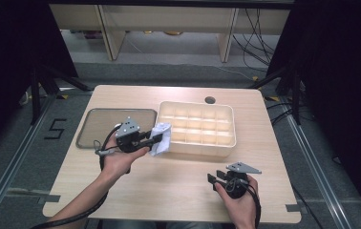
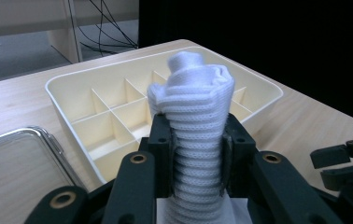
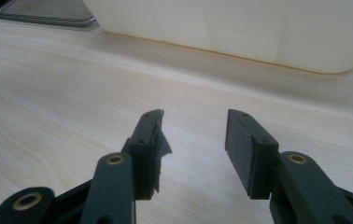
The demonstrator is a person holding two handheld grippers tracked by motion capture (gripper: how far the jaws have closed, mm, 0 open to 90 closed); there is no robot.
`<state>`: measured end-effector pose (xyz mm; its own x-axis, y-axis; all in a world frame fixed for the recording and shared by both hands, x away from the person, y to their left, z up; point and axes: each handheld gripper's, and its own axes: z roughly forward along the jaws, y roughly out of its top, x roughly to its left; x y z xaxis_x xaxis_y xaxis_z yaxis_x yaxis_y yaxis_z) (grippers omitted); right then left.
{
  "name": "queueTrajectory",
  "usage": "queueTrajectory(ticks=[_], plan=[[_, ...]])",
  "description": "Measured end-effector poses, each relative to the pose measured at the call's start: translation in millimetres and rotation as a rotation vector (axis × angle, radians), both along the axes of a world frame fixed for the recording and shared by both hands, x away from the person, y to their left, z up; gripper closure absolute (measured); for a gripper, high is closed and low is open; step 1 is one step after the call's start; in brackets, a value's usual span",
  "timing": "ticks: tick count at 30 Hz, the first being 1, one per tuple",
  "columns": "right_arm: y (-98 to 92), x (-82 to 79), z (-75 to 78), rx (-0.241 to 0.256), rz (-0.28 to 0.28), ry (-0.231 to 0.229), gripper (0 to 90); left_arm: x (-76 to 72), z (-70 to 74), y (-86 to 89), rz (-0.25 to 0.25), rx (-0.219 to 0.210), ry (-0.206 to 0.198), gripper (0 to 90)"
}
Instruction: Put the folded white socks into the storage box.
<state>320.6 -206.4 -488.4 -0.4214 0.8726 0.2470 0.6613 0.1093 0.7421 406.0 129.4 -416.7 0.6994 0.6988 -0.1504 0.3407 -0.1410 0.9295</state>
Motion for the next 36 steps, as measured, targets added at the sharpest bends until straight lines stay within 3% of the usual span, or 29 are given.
queueTrajectory(ticks=[10, 14, 21, 30, 36], plan=[[0.0, -0.8, 0.2, -0.011, -0.007, -0.011, 56.8, 19.0, 5.5, -0.9, 0.028, 0.014, -0.005, 69.9], [0.2, -0.5, -1.0, 0.009, 0.002, -0.020, 56.7, 26.0, 5.4, -3.2, 0.032, 0.024, -0.007, 69.9], [-0.9, -0.8, -1.2, 0.006, -0.006, -0.007, 56.5, 37.2, 6.3, -8.9, 0.043, 0.028, -0.011, 69.8], [-1.1, -0.6, -2.1, 0.014, -0.004, -0.016, 56.5, 49.3, 1.5, -10.4, 0.061, 0.062, -0.001, 69.8], [-0.7, -2.0, -0.7, 0.008, -0.006, -0.011, 56.4, 57.9, -7.0, -14.9, 0.065, 0.109, 0.018, 69.7]])
